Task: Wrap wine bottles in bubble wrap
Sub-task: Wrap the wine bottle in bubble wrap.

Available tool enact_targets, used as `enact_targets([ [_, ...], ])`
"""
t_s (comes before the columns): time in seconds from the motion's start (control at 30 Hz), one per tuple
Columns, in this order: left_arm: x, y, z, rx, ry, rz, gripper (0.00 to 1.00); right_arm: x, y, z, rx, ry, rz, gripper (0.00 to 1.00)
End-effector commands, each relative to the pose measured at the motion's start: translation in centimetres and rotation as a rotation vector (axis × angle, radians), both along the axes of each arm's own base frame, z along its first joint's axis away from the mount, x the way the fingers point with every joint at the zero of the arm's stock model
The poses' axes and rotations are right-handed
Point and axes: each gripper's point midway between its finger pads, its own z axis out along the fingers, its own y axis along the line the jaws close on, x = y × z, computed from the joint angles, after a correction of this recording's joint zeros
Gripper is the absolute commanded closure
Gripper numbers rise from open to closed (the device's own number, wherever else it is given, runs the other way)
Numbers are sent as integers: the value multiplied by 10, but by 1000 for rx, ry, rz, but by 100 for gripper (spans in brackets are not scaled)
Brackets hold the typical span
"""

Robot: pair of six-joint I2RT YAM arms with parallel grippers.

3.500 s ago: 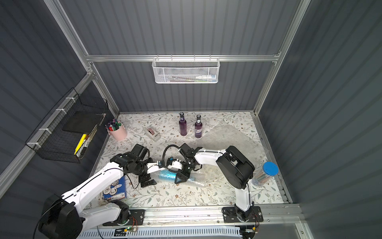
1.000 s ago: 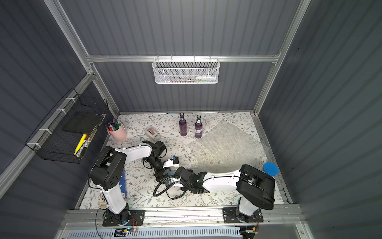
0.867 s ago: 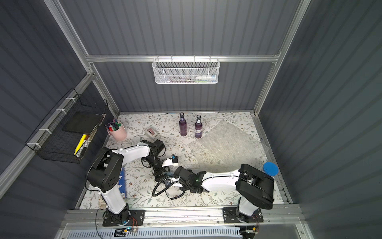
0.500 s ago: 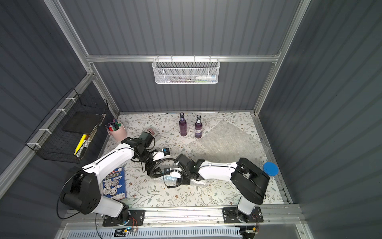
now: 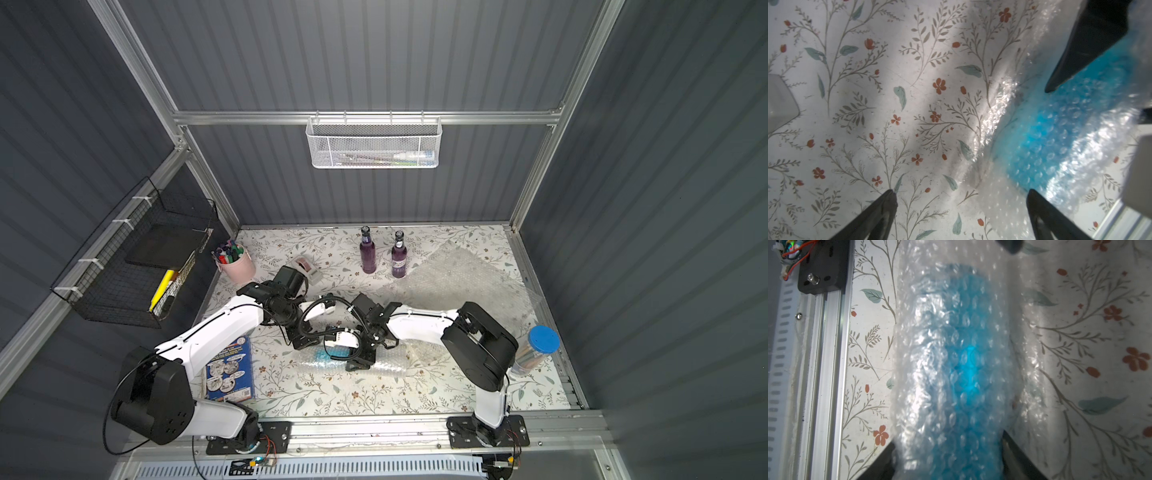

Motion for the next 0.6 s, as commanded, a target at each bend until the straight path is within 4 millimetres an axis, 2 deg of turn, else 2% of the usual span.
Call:
enact_targets([
  [0.0, 22, 7, -2, 20, -58, 104, 1, -19, -11, -11, -53, 19, 55, 31],
  [0.17, 41, 0, 6, -5, -48, 192, 1, -13, -9, 7, -16, -42, 36, 23],
  [0.37, 63, 1, 16, -28, -72, 325, 1, 0, -11, 36, 19, -127, -12, 19],
  [0.47, 89, 3, 29, -74, -103, 470, 1, 6, -14, 60, 74, -151, -56, 18],
  [0.57, 120, 7, 39, -152, -102, 706, 1, 11, -17, 83, 140, -168, -105, 18],
])
